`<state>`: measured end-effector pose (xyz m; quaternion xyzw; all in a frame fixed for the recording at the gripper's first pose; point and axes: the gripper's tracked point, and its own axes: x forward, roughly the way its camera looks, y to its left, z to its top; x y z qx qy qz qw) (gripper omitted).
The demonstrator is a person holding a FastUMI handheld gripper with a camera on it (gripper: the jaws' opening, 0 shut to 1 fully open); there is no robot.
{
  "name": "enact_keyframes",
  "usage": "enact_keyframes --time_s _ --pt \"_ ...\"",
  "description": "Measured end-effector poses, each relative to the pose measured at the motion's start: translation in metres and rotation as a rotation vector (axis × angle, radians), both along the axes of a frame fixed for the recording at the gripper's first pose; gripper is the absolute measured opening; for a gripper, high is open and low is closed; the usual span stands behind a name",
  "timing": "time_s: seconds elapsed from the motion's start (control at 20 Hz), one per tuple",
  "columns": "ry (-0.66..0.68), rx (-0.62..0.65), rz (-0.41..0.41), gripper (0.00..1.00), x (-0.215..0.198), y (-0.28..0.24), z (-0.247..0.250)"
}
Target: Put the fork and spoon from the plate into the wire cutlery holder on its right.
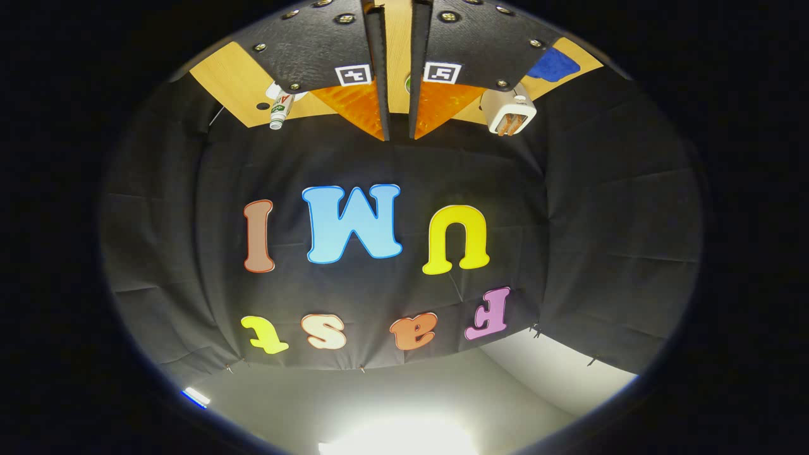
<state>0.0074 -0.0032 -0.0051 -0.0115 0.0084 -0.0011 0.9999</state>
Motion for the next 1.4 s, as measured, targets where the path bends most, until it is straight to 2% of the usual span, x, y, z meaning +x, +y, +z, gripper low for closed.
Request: enact_keyframes --time_s 0.3,0.5,0.7,0.95,1.15,1.4 --pt "0.085 -0.004 0.029 0.16 0.006 0.009 -0.026" --pt "0.194 0.008 0.069 0.17 0.009 0.022 -0.06" --pt "0.401 0.039 0.136 0.17 0.009 0.043 -0.122" --pt "0.675 0.095 0.189 0.17 -0.01 0.065 -0.211" --pt "0.879 0.213 0.164 0.17 -0.032 0.074 -0.275" --pt "1.06 0.304 0.122 0.18 -0.059 0.081 -0.334"
